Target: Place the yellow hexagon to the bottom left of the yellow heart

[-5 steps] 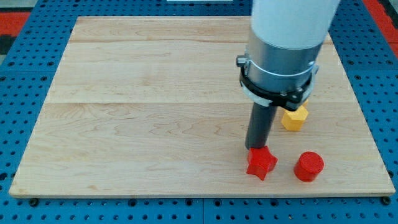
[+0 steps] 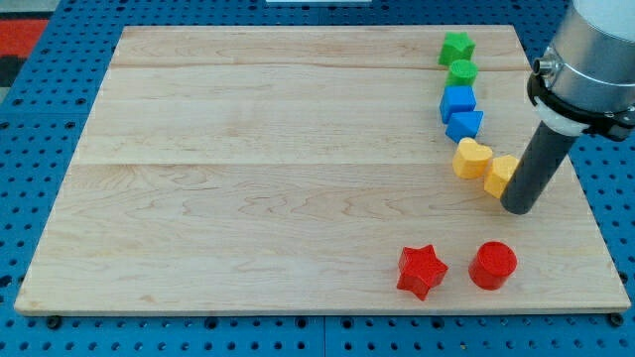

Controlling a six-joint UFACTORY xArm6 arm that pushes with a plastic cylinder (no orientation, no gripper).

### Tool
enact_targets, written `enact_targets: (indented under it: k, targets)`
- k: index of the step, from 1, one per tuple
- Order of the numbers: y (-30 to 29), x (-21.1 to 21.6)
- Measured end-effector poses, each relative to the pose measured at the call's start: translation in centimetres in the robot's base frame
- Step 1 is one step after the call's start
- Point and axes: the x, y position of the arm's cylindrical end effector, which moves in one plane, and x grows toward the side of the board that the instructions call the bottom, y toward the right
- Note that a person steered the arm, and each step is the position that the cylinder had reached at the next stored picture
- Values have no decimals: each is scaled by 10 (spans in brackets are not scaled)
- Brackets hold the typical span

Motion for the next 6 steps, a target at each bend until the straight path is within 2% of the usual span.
enact_targets:
  k: [1,2,4,5,6]
  targets:
    - [47,-21]
    - [66,-36]
    - [-39,-14]
    - [-35,-42]
    - [-64,-48]
